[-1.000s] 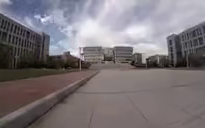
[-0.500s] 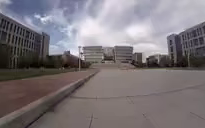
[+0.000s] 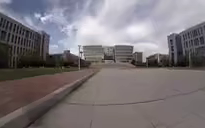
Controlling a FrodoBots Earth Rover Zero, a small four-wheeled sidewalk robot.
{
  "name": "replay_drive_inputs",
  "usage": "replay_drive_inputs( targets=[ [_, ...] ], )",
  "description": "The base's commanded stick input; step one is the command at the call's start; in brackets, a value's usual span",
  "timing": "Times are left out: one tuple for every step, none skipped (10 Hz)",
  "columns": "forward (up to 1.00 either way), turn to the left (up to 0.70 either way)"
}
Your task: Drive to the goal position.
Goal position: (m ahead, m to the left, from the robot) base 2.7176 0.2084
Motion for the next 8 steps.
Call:
replay_drive_inputs(
  targets=[
    [0.7, 0.0],
    [0.7, 0.0],
    [0.7, 0.0],
    [0.7, 0.0],
    [0.7, 0.0],
    [0.7, 0.0],
    [0.7, 0.0],
    [0.7, 0.0]
  ],
)
